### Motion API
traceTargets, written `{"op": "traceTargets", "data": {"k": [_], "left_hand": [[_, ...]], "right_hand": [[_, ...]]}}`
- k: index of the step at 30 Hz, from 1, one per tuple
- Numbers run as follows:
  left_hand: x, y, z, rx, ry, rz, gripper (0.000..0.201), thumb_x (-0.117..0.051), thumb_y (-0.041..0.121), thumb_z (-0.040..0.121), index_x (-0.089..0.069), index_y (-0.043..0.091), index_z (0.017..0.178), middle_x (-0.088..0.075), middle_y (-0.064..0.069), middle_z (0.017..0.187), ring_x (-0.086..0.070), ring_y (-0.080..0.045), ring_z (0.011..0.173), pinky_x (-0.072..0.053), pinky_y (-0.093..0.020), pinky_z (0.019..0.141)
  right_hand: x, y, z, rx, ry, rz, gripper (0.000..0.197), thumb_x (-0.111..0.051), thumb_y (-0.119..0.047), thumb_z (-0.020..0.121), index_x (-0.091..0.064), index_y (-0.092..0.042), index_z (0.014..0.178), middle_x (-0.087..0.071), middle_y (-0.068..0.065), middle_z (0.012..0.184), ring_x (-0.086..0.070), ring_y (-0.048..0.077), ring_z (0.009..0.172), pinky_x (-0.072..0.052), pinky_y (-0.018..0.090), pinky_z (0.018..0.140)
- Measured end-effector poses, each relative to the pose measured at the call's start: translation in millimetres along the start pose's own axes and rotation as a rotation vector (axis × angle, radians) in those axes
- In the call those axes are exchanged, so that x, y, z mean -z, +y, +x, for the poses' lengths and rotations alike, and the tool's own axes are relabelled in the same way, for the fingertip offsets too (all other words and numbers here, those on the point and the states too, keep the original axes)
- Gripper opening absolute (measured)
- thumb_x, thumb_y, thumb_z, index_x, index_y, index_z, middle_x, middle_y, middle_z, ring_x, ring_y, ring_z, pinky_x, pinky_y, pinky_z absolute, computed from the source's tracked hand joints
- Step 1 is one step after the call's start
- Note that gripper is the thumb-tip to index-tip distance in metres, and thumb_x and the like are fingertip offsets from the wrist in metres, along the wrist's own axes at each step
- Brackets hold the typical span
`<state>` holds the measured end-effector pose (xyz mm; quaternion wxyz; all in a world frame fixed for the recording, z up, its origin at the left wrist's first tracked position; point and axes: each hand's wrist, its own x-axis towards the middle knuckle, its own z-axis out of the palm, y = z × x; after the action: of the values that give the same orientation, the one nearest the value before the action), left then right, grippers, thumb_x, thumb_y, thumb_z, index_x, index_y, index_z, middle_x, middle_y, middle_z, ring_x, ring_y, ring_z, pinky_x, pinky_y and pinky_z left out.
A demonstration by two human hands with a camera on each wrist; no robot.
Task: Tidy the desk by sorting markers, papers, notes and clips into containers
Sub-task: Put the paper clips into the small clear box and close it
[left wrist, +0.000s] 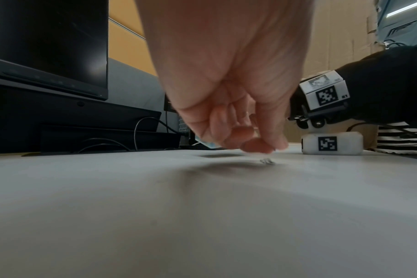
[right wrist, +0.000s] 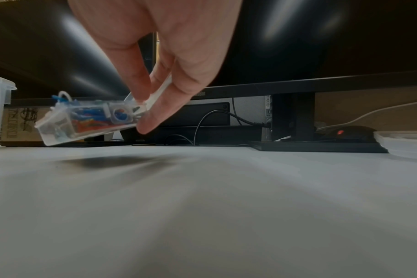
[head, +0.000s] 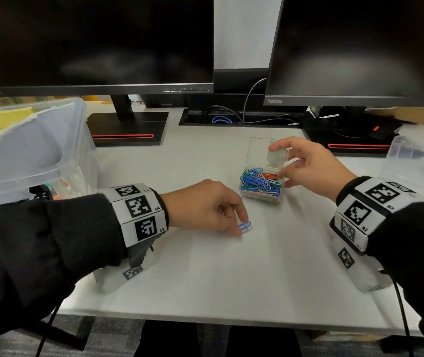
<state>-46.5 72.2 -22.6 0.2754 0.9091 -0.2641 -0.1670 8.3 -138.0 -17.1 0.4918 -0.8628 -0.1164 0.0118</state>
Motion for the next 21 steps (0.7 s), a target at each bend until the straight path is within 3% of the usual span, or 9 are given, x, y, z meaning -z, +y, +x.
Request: {"op": "traceTargets", "data": {"k": [3, 7, 11, 14, 17, 19, 21], "left_hand": [[-4, -1, 2, 0.034, -0.02, 0.056, 0.026, -0.072, 0.025, 0.079, -0.065, 0.015, 0.103, -0.065, 0.004, 0.071, -0.05, 0.005, 0.052, -0.038, -0.008, 0.056], [-9, 5, 8, -0.006, 0.001, 0.166, 0.016, -0.066, 0.023, 0.082, -0.066, 0.017, 0.097, -0.058, 0.008, 0.067, -0.048, 0.009, 0.049, -0.035, -0.008, 0.054], [-10, 10, 12, 0.015, -0.03, 0.168, 0.001, -0.064, 0.02, 0.082, -0.063, 0.019, 0.081, -0.054, 0.012, 0.057, -0.047, 0.01, 0.045, -0.034, -0.004, 0.048], [-10, 8, 12, 0.045, -0.063, 0.17, 0.015, -0.064, 0.021, 0.081, -0.055, 0.023, 0.069, -0.051, 0.012, 0.054, -0.046, 0.008, 0.042, -0.033, -0.004, 0.044], [-10, 8, 11, 0.026, -0.066, 0.205, 0.022, -0.062, 0.02, 0.082, -0.05, 0.025, 0.064, -0.053, 0.011, 0.06, -0.048, 0.002, 0.048, -0.033, -0.006, 0.046], [-10, 9, 11, -0.014, -0.028, 0.245, 0.014, -0.06, 0.018, 0.082, -0.053, 0.02, 0.07, -0.056, 0.002, 0.073, -0.046, -0.006, 0.057, -0.033, -0.009, 0.052], [-9, 9, 10, -0.052, 0.006, 0.249, 0.009, -0.061, 0.014, 0.08, -0.053, 0.015, 0.075, -0.055, 0.002, 0.072, -0.046, -0.004, 0.057, -0.034, -0.009, 0.053]], "right_hand": [[-1, -1, 0, 0.006, -0.026, 0.001, 0.043, -0.056, 0.01, 0.083, -0.06, -0.024, 0.109, -0.05, 0.007, 0.104, -0.066, 0.02, 0.076, -0.06, 0.027, 0.065], [-1, 0, -1, 0.01, -0.046, -0.008, 0.042, -0.056, 0.009, 0.084, -0.06, -0.025, 0.108, -0.052, 0.008, 0.107, -0.067, 0.017, 0.075, -0.06, 0.026, 0.065], [-1, 2, 0, 0.001, -0.065, -0.026, 0.042, -0.056, 0.009, 0.084, -0.06, -0.026, 0.107, -0.052, 0.01, 0.109, -0.066, 0.018, 0.074, -0.059, 0.023, 0.063], [-2, 2, 0, 0.01, -0.072, -0.036, 0.042, -0.056, 0.009, 0.083, -0.06, -0.026, 0.106, -0.05, 0.011, 0.106, -0.065, 0.021, 0.073, -0.059, 0.022, 0.063], [-1, 2, -1, 0.008, -0.079, -0.048, 0.041, -0.056, 0.008, 0.084, -0.059, -0.027, 0.105, -0.048, 0.002, 0.096, -0.063, 0.017, 0.068, -0.059, 0.021, 0.064], [-1, 2, -1, 0.003, -0.088, -0.058, 0.042, -0.056, 0.008, 0.084, -0.059, -0.028, 0.106, -0.047, -0.002, 0.093, -0.064, 0.018, 0.069, -0.059, 0.022, 0.065], [-2, 2, -1, 0.002, -0.097, -0.069, 0.042, -0.057, 0.007, 0.084, -0.059, -0.028, 0.107, -0.047, -0.002, 0.096, -0.066, 0.02, 0.074, -0.06, 0.027, 0.07]]}}
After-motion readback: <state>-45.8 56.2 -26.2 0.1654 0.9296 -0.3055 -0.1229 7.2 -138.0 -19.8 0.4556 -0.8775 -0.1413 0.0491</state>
